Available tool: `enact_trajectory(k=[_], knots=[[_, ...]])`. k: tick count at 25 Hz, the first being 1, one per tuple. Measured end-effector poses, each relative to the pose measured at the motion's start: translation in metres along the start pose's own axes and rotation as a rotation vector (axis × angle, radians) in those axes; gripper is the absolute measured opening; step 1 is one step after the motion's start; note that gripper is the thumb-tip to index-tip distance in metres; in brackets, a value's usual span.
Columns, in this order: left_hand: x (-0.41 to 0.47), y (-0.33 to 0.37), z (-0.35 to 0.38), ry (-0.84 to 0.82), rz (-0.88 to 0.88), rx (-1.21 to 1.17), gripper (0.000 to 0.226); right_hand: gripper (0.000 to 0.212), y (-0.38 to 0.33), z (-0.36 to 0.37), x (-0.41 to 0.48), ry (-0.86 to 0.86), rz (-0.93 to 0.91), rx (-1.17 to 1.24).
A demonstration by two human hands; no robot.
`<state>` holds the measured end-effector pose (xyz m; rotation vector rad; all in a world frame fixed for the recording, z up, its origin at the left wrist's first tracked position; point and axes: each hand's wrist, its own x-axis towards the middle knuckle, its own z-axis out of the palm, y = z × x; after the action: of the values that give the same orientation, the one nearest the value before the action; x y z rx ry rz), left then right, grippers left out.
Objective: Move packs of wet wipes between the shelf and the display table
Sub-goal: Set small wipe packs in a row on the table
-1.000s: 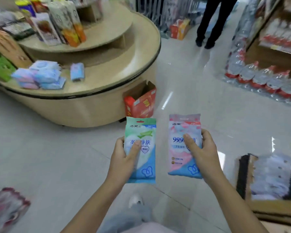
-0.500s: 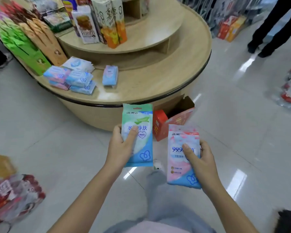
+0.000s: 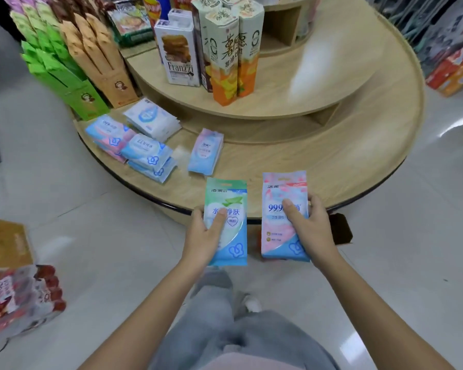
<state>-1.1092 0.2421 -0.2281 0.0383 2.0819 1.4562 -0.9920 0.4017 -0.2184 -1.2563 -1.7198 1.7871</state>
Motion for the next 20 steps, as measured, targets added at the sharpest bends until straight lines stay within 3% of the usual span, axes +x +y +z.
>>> enact_trajectory(k=[4, 9, 15, 20], knots=[[0.103, 0.016, 0.013, -0.026, 0.025, 0.081, 0.033, 0.030, 0.009, 0.040, 0.074, 0.012, 0.072, 0.016], [0.204, 0.031, 0.045, -0.110, 0.020, 0.140, 0.038, 0.031, 0.019, 0.069, 0.156, 0.114, 0.134, -0.014], [0.276, 0.008, 0.096, -0.135, -0.013, 0.308, 0.039, 0.028, 0.046, 0.073, 0.245, 0.122, 0.182, -0.078], [0.290, -0.001, 0.117, -0.007, -0.027, 0.417, 0.042, 0.020, 0.066, 0.069, 0.288, 0.081, 0.159, -0.164]])
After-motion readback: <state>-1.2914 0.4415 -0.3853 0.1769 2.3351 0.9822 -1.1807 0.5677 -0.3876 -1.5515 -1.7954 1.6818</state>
